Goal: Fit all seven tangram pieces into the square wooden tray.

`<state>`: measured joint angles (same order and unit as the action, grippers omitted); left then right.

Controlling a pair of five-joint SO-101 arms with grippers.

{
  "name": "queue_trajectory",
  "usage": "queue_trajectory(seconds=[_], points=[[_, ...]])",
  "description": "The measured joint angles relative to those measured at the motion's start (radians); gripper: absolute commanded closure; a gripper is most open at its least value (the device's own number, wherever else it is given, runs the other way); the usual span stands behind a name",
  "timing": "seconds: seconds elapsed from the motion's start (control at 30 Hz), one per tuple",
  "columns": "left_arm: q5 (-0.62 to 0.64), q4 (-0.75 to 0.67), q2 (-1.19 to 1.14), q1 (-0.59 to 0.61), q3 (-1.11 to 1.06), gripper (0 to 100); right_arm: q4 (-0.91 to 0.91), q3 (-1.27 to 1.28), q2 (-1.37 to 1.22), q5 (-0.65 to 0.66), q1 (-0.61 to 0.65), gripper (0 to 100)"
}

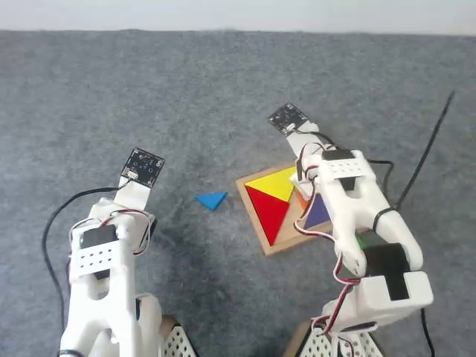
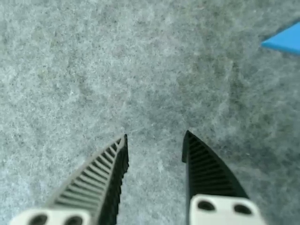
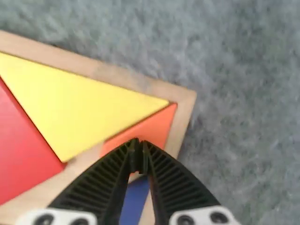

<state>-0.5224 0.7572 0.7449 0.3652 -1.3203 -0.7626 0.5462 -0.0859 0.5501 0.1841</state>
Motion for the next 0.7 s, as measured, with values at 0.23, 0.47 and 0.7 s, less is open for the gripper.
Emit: queue_trajectory(seconds=[0.23, 0.47, 0.7], points=[[0.000, 0.000, 0.000, 0.000, 0.000, 82, -0.018, -0.002, 0.000, 0.000, -0.009, 98.2], [0.000, 0.000, 0.000, 0.000, 0.000, 82, -0.040, -0.003, 0.000, 0.023, -0.028, 98.2], [0.000, 0.000, 0.000, 0.000, 0.000, 82, -0.095, -0.002, 0.091, 0.026, -0.064, 98.2]])
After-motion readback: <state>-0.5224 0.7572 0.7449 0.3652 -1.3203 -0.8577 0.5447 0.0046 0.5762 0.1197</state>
